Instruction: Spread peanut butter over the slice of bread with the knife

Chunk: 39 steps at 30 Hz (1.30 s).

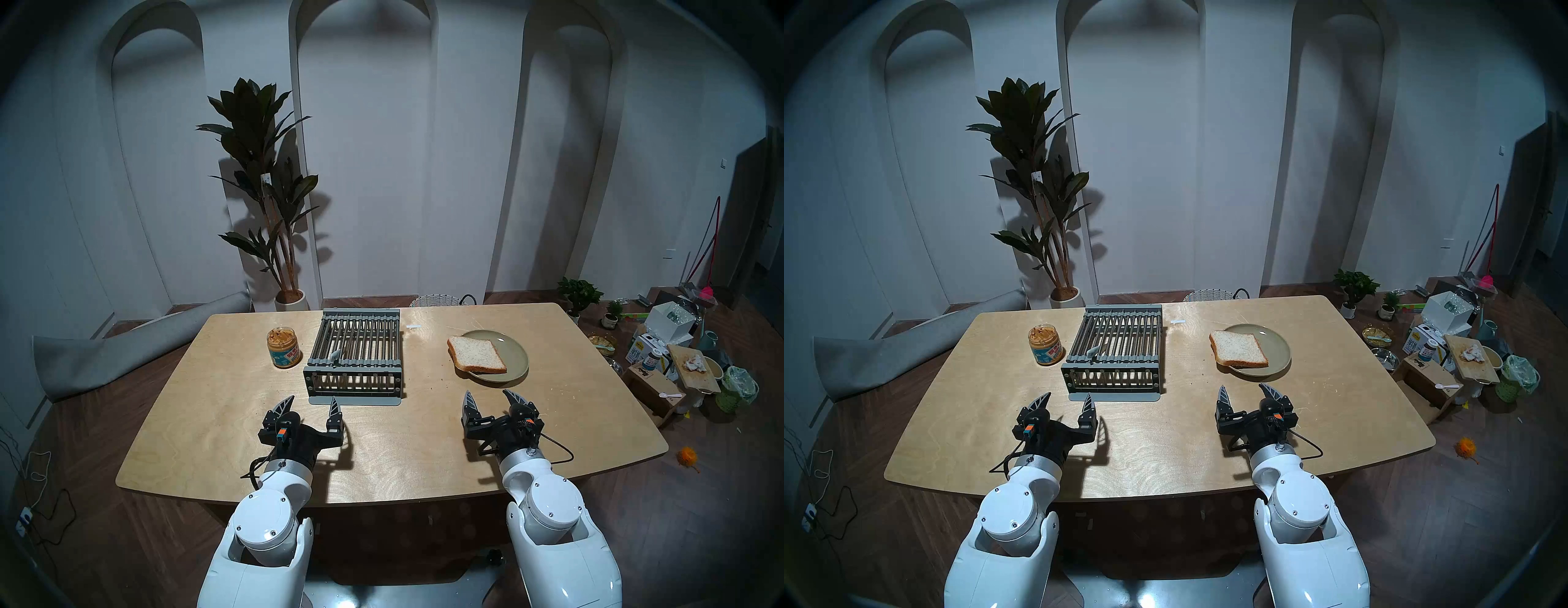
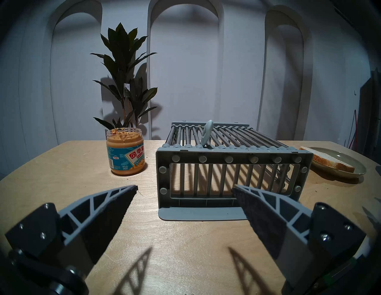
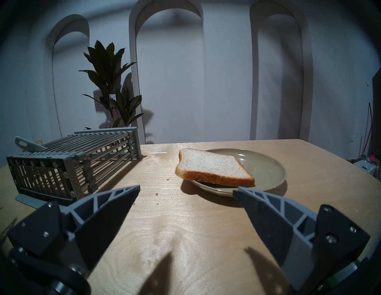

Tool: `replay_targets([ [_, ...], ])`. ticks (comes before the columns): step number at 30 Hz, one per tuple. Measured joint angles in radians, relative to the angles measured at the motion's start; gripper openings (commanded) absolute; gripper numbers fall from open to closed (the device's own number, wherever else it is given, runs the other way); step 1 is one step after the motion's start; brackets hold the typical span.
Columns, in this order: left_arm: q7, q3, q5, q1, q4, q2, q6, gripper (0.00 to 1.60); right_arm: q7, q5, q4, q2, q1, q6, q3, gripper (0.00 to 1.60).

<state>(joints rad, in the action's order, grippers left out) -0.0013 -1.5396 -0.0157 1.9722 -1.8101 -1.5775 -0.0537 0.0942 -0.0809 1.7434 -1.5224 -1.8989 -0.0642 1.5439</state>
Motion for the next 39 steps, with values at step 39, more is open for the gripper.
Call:
replay_targets([
  [39,0.12,0.111,0.019,-0.15,0.102,0.01,-0.313,1.6,0.236,-0.163,-0.161,0.11,0.228,-0.086,0.106,1.6],
])
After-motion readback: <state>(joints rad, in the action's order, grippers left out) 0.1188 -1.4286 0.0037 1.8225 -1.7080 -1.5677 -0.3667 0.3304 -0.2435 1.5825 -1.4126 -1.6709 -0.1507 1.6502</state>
